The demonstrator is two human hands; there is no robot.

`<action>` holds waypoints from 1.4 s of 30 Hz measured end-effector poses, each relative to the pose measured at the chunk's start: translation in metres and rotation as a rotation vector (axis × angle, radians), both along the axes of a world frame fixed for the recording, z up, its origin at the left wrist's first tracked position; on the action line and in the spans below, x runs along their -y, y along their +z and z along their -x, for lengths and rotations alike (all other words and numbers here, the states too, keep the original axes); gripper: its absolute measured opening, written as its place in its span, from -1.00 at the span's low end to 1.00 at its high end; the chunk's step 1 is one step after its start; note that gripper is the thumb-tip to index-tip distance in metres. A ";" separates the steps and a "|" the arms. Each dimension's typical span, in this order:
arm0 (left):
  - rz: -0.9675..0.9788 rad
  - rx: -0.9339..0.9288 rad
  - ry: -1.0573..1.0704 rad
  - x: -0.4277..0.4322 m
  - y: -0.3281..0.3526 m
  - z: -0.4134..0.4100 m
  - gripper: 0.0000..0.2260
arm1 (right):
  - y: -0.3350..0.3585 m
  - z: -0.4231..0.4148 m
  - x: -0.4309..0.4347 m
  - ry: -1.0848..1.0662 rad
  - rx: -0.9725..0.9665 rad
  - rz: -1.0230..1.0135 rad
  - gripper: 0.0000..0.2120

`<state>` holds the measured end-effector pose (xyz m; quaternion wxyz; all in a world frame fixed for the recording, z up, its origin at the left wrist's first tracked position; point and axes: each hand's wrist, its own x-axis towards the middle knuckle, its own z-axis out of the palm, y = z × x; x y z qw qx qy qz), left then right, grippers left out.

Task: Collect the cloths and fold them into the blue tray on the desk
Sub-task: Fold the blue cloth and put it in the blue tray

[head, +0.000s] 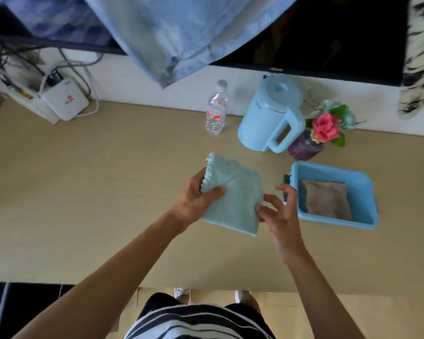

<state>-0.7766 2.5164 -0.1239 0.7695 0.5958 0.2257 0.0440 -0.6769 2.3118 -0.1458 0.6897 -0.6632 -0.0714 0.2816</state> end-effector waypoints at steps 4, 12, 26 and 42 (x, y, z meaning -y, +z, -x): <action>-0.019 0.077 -0.039 0.035 0.021 -0.049 -0.67 | 0.029 -0.041 0.035 0.116 0.038 -0.029 -0.61; -0.040 0.132 -0.105 0.117 0.041 -0.137 -0.62 | 0.049 -0.129 0.121 0.093 -0.192 -0.161 -0.67; -0.292 -0.047 -0.028 0.195 0.015 -0.217 -0.46 | 0.027 -0.220 0.198 0.075 -0.110 -0.039 -0.63; -0.797 -0.445 -0.491 0.233 -0.076 -0.253 -0.19 | -0.020 -0.236 0.181 0.600 0.568 1.193 -0.59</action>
